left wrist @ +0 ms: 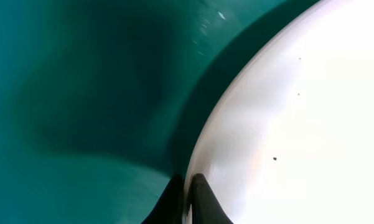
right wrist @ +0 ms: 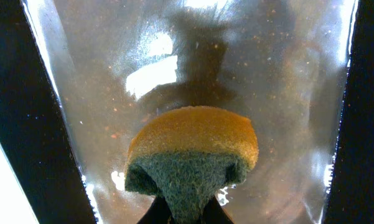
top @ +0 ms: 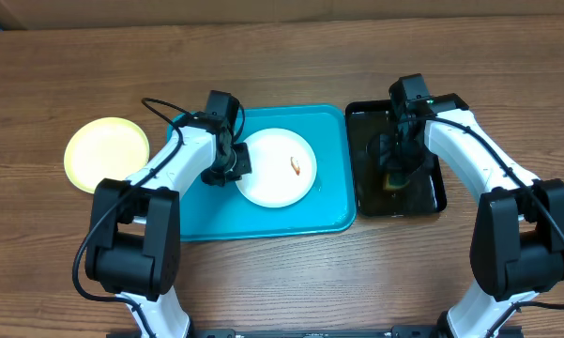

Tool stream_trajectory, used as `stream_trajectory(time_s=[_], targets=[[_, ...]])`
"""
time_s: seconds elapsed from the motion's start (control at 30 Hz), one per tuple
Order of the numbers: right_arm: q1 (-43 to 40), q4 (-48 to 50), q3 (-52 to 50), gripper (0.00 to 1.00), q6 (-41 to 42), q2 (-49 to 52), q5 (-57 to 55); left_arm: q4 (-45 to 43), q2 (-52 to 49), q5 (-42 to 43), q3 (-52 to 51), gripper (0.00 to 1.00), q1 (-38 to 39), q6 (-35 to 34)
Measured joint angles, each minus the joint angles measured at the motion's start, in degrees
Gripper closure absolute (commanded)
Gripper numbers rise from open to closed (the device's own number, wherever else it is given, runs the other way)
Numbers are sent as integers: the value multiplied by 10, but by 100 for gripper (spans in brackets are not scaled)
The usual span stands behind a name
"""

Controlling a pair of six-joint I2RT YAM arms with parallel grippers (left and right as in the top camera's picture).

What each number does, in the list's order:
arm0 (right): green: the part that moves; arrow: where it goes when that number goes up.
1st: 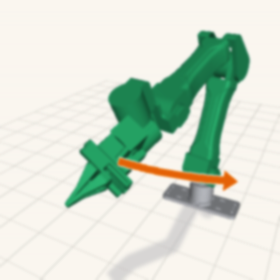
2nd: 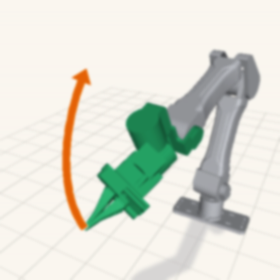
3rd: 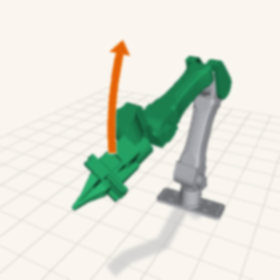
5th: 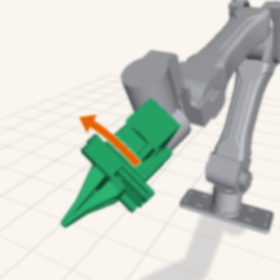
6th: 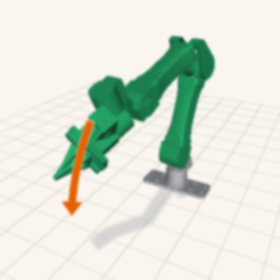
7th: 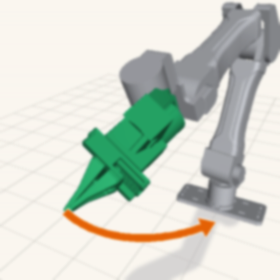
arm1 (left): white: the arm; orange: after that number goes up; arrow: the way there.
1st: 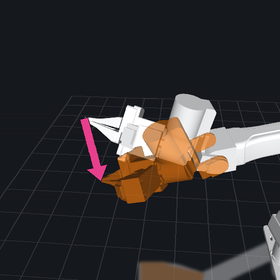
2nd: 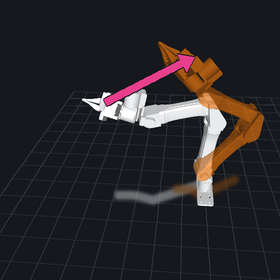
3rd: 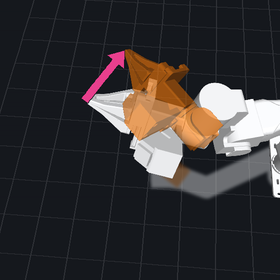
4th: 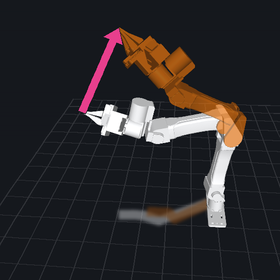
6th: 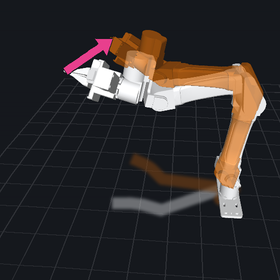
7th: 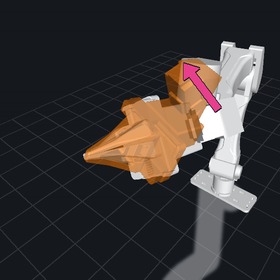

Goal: Clean dirty plates on tray and stack at the side
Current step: 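Rub the held sponge in the water of the black tray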

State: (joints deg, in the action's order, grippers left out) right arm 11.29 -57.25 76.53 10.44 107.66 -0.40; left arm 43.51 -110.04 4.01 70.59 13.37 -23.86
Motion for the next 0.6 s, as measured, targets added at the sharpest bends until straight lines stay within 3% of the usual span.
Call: stream_trajectory(time_s=[0.1,0.17,0.2,0.27,0.6], targets=[[0,-10,4,96,0,0,0,2,0,1,0,77,5,-2],[0,-13,12,96,0,0,0,2,-2,-2,-2,76,7,-2],[0,-15,19,96,0,0,0,-2,-2,-7,-2,79,7,-2],[0,-22,33,96,-3,0,0,-12,-2,-13,-2,96,7,-2],[3,-22,47,96,-26,0,-10,20,-1,3,0,96,7,-46]])
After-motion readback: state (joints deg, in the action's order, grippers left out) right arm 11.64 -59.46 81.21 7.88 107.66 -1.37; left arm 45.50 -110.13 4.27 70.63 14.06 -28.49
